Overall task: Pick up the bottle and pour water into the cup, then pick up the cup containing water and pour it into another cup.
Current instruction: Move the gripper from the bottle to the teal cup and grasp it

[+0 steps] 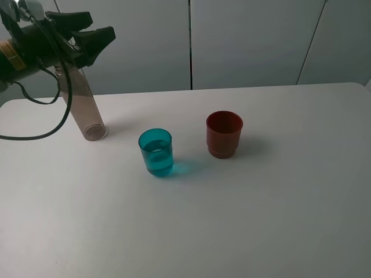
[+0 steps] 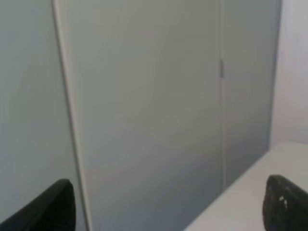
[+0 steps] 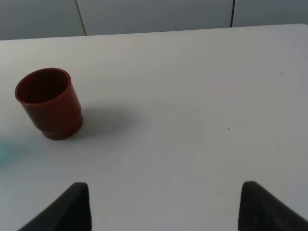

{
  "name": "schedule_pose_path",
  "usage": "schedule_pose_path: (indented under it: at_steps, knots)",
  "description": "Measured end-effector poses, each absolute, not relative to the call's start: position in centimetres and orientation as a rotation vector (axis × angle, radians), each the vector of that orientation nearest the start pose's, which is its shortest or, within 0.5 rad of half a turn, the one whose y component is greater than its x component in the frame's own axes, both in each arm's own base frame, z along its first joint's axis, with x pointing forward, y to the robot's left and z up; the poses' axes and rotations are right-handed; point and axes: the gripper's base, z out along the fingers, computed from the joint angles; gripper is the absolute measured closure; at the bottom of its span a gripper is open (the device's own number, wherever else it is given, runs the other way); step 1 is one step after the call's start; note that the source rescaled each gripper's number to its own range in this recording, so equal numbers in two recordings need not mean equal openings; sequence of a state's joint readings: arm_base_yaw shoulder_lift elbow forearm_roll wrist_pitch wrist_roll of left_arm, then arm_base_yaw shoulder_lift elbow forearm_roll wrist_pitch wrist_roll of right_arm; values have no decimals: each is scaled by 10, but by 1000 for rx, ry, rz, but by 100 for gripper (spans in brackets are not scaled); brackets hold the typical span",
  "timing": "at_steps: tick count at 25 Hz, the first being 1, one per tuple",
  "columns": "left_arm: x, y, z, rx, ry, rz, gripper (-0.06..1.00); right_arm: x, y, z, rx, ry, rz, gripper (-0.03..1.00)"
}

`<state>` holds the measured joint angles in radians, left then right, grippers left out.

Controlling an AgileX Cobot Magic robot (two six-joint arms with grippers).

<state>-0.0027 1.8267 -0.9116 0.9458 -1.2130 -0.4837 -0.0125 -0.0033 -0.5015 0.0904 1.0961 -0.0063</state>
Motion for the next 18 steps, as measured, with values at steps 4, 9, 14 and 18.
schedule_pose_path:
  at_steps: [4,9,14,18]
  knots:
    - [340,-97,219,895,1310,-708,-4,-7,7,275,0,2073,97,97]
    - [325,-104,195,1069,1362,-789,-4,-7,7,275,0,2073,97,97]
    - [305,-103,156,1075,1479,-865,-4,-7,7,275,0,2073,97,97]
    - [296,-100,133,1068,1546,-899,-4,-7,7,275,0,2073,97,97]
